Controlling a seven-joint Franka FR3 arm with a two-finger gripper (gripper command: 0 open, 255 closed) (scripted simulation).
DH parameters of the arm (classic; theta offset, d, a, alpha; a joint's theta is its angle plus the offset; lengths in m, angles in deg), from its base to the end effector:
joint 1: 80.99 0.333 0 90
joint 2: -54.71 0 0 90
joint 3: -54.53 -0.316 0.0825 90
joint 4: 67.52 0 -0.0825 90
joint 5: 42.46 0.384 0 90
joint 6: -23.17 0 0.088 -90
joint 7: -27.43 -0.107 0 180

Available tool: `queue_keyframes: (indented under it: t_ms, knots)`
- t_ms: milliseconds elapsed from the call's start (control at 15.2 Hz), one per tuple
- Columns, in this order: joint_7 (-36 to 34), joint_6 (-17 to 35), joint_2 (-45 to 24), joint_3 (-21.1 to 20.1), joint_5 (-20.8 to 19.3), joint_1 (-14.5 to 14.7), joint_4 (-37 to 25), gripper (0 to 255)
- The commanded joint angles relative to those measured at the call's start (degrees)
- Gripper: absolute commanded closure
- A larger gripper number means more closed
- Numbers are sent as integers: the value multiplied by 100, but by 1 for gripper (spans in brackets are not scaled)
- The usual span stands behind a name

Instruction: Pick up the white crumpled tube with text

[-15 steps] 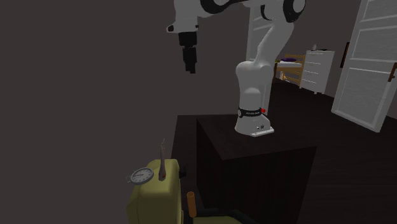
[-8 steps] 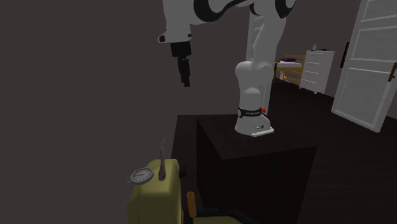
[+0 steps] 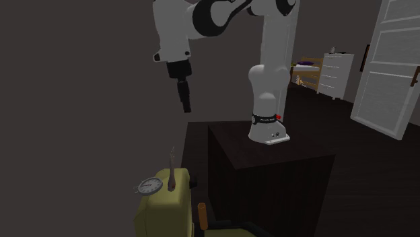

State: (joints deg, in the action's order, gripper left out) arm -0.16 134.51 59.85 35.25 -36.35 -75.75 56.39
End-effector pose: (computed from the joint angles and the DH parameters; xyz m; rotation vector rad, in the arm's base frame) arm 0.4549 0.2177 0.4227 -3.1272 0.1602 0.2348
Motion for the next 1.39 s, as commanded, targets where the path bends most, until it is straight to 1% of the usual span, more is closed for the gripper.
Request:
queue_keyframes:
  t_ms: [0,264,528,594,1056,1188,1254,1320]
  knots:
    - [-338,82,-480,-114,-90,64,-329,0]
    - [-945,151,-1433,-234,-329,248,-1072,0]
    - [-1487,105,-2407,-245,-575,516,-1954,0]
    - [-1534,94,-2503,-237,-596,549,-2048,0]
    - [-1551,581,-2788,-188,-692,590,-1831,0]
    - [-1551,581,-2787,-188,-692,591,-1831,0]
    - [-1553,580,-2787,-189,-692,592,-1832,255]
    - [-1552,580,-2789,-188,-693,591,-1833,255]
